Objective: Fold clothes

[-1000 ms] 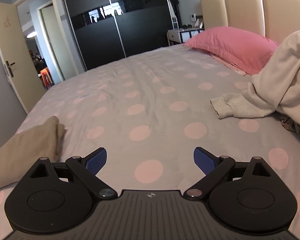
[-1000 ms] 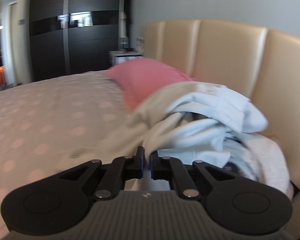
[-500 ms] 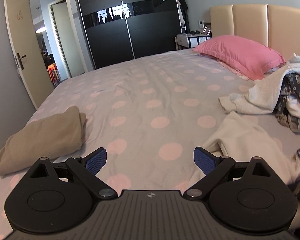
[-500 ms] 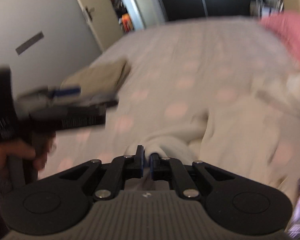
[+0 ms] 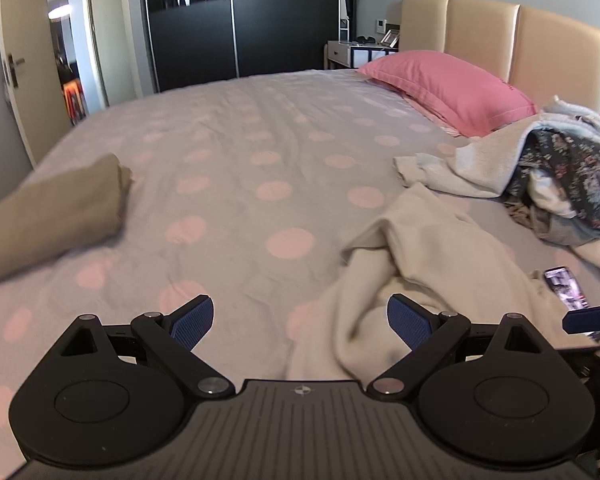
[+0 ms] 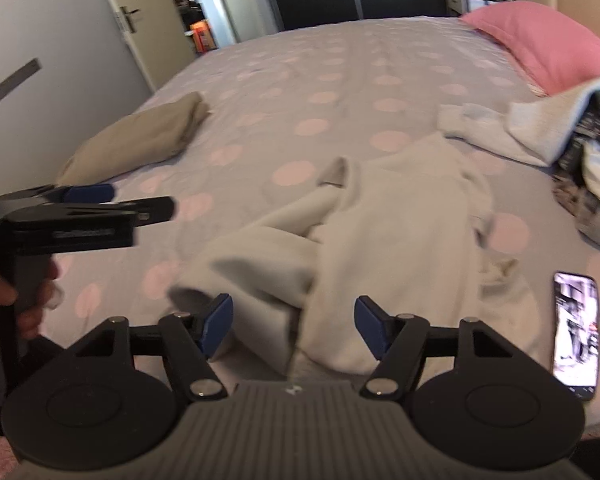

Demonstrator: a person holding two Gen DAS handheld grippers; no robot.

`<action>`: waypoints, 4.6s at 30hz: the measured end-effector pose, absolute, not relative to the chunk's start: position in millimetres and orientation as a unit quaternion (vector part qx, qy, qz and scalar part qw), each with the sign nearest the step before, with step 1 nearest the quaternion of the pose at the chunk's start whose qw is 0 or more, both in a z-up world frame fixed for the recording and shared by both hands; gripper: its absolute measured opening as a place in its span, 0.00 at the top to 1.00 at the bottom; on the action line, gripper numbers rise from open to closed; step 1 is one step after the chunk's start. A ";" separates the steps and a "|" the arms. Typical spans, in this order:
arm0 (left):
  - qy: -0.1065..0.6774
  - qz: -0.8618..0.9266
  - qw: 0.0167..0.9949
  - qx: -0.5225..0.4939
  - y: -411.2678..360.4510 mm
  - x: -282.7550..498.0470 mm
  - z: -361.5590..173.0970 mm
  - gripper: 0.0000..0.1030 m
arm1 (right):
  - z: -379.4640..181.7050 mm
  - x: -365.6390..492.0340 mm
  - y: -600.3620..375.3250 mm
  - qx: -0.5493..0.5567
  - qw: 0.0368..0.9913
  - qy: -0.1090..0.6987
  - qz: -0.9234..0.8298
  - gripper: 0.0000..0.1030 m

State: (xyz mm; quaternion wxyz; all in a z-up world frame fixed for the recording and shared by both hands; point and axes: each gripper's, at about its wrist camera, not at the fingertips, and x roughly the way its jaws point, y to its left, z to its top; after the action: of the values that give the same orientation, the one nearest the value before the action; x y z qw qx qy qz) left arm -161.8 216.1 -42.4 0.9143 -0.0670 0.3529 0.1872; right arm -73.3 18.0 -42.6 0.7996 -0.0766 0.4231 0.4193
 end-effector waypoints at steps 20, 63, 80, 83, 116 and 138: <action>0.436 0.059 0.881 -0.176 212.2 -136.0 -94.7 0.49 | -103.1 -44.9 65.5 -0.177 0.780 0.444 0.403 0.41; 0.412 0.178 0.889 -0.086 284.5 -199.9 -9.0 0.47 | -33.1 -104.9 98.2 -0.185 0.730 0.374 0.542 0.92; 0.443 0.046 0.889 -0.104 206.7 -127.5 -46.1 0.31 | -64.0 -71.0 33.9 -0.176 0.784 0.424 0.419 0.34; 0.453 0.041 0.883 -0.114 203.4 -116.4 -55.2 0.31 | -69.1 -53.9 32.6 -0.155 0.796 0.428 0.399 0.34; 0.220 0.234 0.946 -0.038 306.5 -148.6 107.0 0.97 | 56.8 44.4 10.6 -0.134 0.917 0.221 0.303 0.95; 0.272 0.556 0.784 -0.049 453.8 -323.2 115.6 1.00 | 55.3 147.7 -114.4 -0.164 0.951 0.250 0.074 0.95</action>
State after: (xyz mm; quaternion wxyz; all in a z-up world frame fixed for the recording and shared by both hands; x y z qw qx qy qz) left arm -323.2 453.8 115.6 0.7838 -0.0487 0.2721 0.5561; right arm 147.7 -114.4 55.3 0.9513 -0.1643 0.2502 0.0740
